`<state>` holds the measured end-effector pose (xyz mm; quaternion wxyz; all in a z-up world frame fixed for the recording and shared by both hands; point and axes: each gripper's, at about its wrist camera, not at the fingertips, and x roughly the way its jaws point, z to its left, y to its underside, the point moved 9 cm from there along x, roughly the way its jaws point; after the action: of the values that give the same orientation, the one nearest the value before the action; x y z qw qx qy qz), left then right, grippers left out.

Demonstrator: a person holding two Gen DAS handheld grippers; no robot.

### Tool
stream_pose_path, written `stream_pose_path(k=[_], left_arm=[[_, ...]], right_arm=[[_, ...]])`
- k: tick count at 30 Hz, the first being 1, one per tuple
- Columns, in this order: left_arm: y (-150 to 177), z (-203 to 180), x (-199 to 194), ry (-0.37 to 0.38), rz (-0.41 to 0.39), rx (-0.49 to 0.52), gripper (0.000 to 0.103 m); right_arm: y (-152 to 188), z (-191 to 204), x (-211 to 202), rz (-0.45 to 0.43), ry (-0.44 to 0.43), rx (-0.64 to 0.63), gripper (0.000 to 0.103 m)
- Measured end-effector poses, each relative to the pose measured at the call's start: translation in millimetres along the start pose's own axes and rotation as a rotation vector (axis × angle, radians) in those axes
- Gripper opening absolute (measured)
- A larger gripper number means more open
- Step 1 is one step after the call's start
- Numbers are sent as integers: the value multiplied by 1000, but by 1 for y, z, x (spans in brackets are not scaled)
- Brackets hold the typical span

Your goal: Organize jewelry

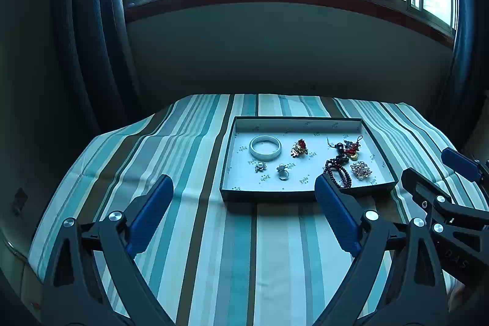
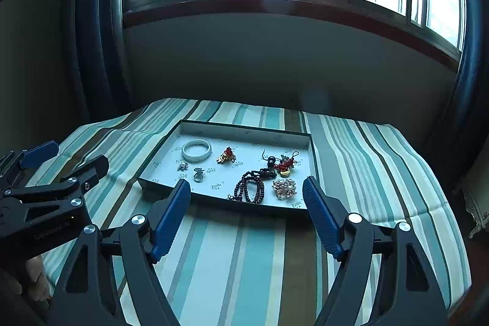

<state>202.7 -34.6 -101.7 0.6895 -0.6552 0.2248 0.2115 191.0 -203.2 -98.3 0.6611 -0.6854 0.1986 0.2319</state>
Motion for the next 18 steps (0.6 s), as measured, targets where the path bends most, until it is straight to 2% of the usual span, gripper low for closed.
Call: stream_pose_path(k=[18], left_arm=[[1, 5, -23, 3, -26, -12, 94]], right_arm=[[1, 1, -18, -22, 9, 9, 78]])
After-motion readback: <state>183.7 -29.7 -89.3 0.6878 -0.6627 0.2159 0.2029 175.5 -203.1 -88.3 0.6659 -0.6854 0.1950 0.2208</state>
